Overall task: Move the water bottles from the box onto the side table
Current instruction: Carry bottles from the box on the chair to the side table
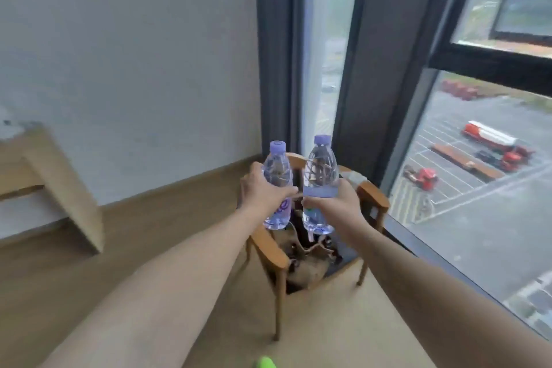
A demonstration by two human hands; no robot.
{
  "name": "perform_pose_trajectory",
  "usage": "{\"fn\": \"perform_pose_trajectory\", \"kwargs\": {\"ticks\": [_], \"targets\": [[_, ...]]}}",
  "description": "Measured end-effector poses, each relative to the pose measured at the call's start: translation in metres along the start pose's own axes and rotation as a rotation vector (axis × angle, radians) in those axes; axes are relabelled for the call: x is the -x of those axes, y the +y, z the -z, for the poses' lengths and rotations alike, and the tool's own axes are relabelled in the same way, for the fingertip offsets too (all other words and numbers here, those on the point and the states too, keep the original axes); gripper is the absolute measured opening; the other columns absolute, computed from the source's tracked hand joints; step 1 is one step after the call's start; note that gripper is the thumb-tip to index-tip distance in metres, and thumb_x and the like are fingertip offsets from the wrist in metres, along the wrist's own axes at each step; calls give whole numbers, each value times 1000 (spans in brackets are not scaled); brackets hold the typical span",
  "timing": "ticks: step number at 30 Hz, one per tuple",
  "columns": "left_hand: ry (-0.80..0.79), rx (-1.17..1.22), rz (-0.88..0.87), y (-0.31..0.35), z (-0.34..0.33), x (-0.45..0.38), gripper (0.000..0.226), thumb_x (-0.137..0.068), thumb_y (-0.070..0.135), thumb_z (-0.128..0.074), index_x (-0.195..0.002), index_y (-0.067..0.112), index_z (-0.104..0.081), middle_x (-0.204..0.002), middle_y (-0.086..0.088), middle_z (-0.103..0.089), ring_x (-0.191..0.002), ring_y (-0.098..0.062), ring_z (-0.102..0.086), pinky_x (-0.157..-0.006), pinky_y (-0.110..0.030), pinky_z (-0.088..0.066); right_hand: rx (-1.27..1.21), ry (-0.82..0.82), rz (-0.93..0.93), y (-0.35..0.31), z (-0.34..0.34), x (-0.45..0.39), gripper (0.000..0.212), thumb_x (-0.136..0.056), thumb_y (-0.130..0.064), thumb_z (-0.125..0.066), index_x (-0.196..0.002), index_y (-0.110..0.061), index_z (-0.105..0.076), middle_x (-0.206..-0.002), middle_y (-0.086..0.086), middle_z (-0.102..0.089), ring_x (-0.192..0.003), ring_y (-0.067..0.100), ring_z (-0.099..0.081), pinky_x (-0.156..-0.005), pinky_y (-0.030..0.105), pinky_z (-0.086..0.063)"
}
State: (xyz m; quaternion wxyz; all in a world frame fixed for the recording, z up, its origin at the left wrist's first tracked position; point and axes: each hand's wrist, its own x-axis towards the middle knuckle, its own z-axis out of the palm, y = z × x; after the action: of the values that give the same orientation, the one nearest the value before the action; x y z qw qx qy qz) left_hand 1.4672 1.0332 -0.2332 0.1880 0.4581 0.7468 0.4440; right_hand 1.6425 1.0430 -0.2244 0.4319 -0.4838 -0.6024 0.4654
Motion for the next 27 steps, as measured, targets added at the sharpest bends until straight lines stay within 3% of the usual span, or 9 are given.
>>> {"fn": "perform_pose_trajectory", "kwargs": {"ticks": [2, 4, 7, 11, 16, 21, 27], "targets": [[100, -61, 53, -28, 43, -27, 71, -46, 61, -84, -99, 30, -47, -99, 11, -63, -88, -18, -61, -68, -31, -44, -5, -96, -20, -5, -54, -27, 46, -47, -24, -85, -79, -52, -68, -70, -21, -71, -66, -6, -67, -61, 22, -51], [196, -105, 97, -54, 84, -54, 72, -46, 63, -83, -99, 29, -48, -97, 11, -63, -86, -18, -61, -67, -30, -43, -32, -186, -49, -9, -108, -55, 50, -47, -22, -89, -90, -34, -67, -82, -10, -73, -75, 3, -70, -68, 28, -56], [315, -141, 164, -87, 145, -88, 71, -45, 63, -82, -97, 28, -49, -95, 12, -62, -86, -17, -61, -66, -29, -43, -53, -327, -75, -25, -187, -91, 60, -48, -21, -90, -99, -24, -58, -92, -3, -70, -80, 10, -70, -64, 25, -54], [471, -165, 262, -124, 223, -121, 73, -40, 65, -78, -95, 28, -49, -94, 12, -62, -88, -18, -63, -68, -29, -46, -70, -492, -61, -51, -291, -129, 53, -52, -18, -89, -96, -22, -60, -91, -2, -70, -82, 14, -70, -70, 30, -56], [642, -190, 382, -177, 319, -134, 74, -45, 58, -88, -97, 24, -49, -99, 5, -63, -95, -20, -62, -83, -37, -53, -101, -724, -46, -81, -423, -133, 53, -55, -19, -89, -96, -24, -56, -96, -2, -68, -85, 16, -69, -71, 32, -56], [806, -142, 483, -247, 405, -133, 70, -48, 47, -92, -100, 21, -53, -98, 8, -63, -97, -14, -61, -79, -29, -50, -91, -918, -23, -92, -546, -110, 63, -51, -24, -91, -106, -20, -60, -101, 1, -72, -86, 19, -73, -81, 44, -60], [871, -197, 553, -343, 517, -148, 69, -49, 49, -90, -97, 20, -52, -98, 7, -67, -95, -18, -65, -84, -38, -55, -74, -1017, 22, -106, -703, -85, 62, -51, -26, -92, -104, -23, -61, -97, -5, -72, -85, 14, -72, -75, 36, -60]]}}
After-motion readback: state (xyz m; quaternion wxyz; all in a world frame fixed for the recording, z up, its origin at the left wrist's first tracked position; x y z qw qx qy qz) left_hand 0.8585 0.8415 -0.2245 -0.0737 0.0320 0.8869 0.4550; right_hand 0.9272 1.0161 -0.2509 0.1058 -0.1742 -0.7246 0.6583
